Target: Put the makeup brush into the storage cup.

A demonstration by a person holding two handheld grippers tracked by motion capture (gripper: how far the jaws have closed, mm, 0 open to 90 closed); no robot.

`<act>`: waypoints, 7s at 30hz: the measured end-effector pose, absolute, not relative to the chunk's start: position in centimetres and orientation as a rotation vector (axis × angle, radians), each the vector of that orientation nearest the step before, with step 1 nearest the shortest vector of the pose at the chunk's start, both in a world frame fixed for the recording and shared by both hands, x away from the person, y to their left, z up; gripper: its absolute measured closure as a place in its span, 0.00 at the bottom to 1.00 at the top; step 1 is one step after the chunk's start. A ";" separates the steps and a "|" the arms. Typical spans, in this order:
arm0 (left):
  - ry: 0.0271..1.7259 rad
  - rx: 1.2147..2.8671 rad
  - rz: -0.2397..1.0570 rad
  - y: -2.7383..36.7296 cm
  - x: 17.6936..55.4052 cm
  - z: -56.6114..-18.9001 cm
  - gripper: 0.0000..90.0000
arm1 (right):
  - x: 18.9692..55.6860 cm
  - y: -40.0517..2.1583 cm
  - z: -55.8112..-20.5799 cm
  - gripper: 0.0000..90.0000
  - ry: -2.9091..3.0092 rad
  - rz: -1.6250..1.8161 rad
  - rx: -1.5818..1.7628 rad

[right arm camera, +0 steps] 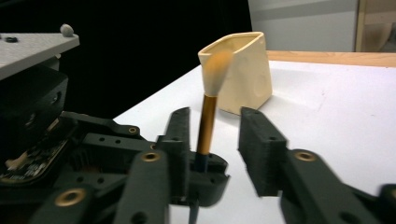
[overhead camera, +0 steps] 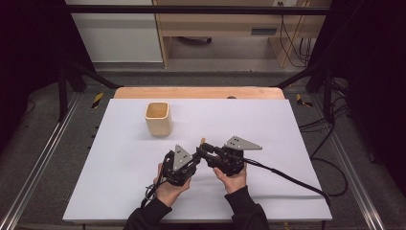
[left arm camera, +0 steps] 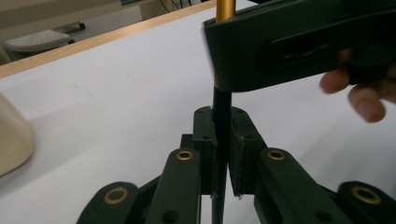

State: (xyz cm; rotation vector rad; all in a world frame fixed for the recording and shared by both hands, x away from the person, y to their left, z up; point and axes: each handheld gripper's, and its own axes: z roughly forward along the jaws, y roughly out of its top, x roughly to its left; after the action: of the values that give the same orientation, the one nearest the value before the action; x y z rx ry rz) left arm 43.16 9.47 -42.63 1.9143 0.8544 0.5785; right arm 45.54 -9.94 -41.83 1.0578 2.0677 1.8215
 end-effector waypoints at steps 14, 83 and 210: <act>0.928 1.856 0.580 12.9 43.6 -42.1 0.91 | 45.3 -11.8 -40.3 0.26 2.053 1.649 1.033; 1.056 1.735 0.678 21.0 49.8 -35.9 0.91 | 44.2 -22.4 -43.9 0.04 2.009 1.188 1.267; 1.115 1.779 0.713 21.0 60.3 -39.1 0.91 | 44.5 -22.1 -44.9 0.02 2.039 1.120 1.276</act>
State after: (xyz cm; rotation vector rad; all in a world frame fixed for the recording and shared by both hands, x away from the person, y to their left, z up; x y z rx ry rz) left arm 60.35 21.03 -39.08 1.7791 1.1152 0.7133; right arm 44.50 -22.12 -44.87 1.2762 2.0391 1.1196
